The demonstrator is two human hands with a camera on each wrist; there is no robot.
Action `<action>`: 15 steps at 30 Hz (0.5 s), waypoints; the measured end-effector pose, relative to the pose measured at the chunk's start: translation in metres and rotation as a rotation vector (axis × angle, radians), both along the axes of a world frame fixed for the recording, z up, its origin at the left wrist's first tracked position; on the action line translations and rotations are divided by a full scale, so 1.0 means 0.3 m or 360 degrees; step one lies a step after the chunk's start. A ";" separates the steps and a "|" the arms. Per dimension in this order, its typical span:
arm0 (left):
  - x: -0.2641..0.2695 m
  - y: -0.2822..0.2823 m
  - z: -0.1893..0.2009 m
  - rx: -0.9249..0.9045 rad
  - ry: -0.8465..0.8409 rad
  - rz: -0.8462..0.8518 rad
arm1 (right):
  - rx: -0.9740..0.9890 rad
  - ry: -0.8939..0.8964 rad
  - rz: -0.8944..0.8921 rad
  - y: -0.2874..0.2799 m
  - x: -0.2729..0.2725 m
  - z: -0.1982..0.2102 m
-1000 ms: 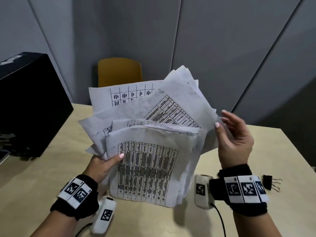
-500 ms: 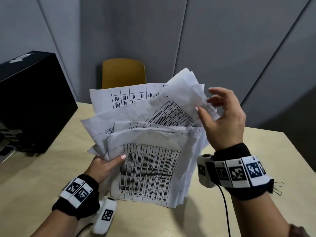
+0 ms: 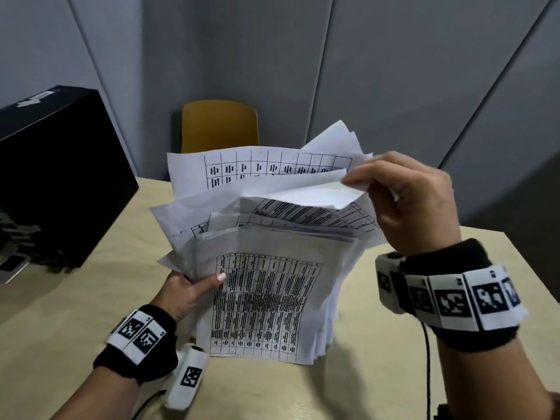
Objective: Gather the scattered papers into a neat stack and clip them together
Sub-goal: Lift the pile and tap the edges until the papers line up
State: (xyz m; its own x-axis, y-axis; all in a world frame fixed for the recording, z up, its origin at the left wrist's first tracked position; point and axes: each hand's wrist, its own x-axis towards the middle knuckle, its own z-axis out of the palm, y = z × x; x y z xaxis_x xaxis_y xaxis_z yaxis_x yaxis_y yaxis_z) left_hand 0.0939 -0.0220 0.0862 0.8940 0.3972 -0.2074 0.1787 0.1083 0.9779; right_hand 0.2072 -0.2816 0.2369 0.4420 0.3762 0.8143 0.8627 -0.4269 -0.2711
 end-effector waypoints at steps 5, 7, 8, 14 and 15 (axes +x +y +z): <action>0.009 0.005 -0.017 0.0084 -0.0023 -0.0027 | -0.0270 -0.0127 0.0045 0.008 -0.016 0.130; 0.016 -0.008 -0.008 0.0155 -0.0048 -0.0012 | -0.0433 -0.0136 0.0098 0.029 -0.025 0.156; 0.017 -0.006 -0.010 0.0133 -0.0092 -0.0036 | -0.0509 -0.0127 0.0129 0.049 -0.033 0.158; 0.028 0.009 -0.038 0.0234 -0.0042 0.0010 | -0.0814 0.0037 0.0234 0.170 -0.047 0.063; 0.026 0.015 -0.044 0.0221 -0.0023 0.0025 | -0.0835 0.0085 0.0233 0.182 -0.044 0.039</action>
State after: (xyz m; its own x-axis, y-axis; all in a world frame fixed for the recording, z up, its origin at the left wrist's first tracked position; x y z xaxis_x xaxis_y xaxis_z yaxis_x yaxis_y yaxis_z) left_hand 0.1016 -0.0176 0.0730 0.8900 0.4351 -0.1363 0.1637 -0.0258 0.9862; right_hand 0.1940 -0.2271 0.2487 0.3904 0.7865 0.4785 0.9140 -0.3933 -0.0992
